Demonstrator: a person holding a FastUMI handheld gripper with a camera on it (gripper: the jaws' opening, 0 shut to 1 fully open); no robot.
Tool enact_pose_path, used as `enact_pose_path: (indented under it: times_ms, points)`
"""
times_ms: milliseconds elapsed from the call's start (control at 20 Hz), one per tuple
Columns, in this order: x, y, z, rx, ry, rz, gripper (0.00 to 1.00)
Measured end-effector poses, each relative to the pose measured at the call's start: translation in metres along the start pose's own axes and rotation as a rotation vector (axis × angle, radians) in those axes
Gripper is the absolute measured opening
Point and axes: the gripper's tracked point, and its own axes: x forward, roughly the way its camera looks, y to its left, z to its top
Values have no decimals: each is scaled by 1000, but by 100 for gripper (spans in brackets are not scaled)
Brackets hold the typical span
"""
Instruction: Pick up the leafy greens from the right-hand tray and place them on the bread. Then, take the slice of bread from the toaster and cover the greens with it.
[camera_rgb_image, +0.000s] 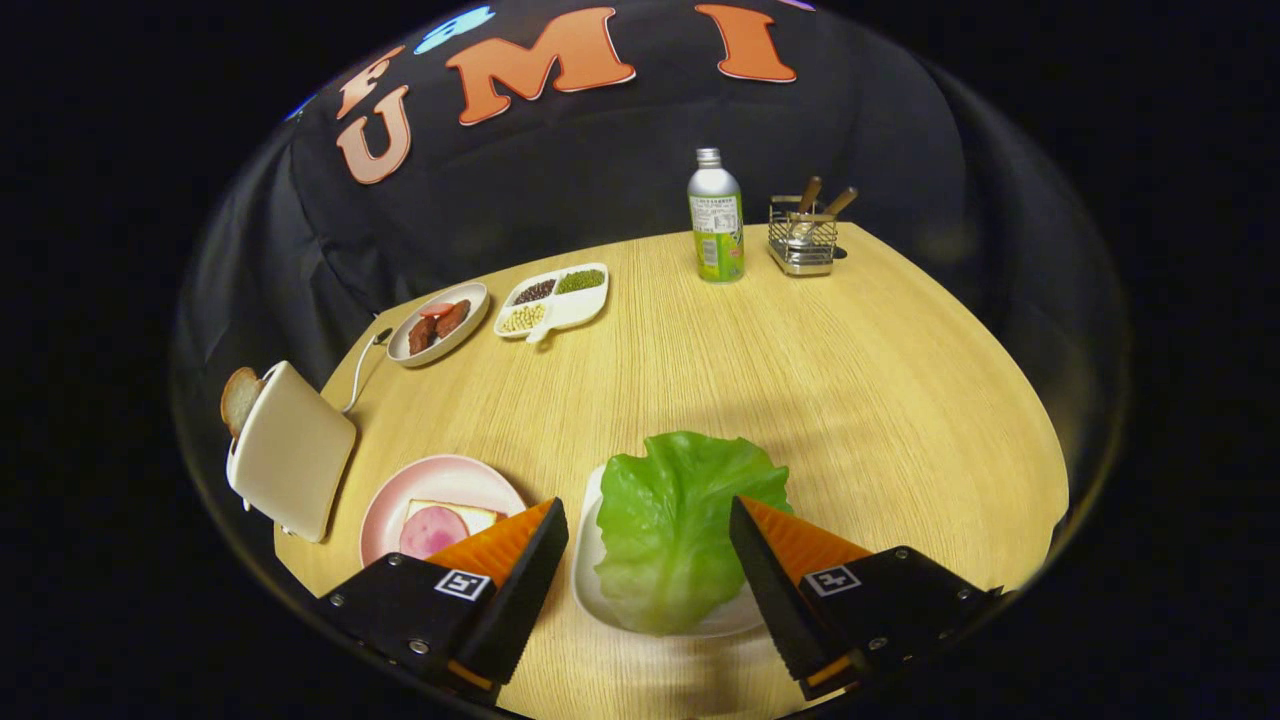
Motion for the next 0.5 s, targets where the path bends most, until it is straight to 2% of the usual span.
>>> enact_pose_path:
  times_ms: [250,500]
  points:
    - [15,-6,-17,-19,85,-49,96]
    - [27,-16,-37,-49,174,-104,90]
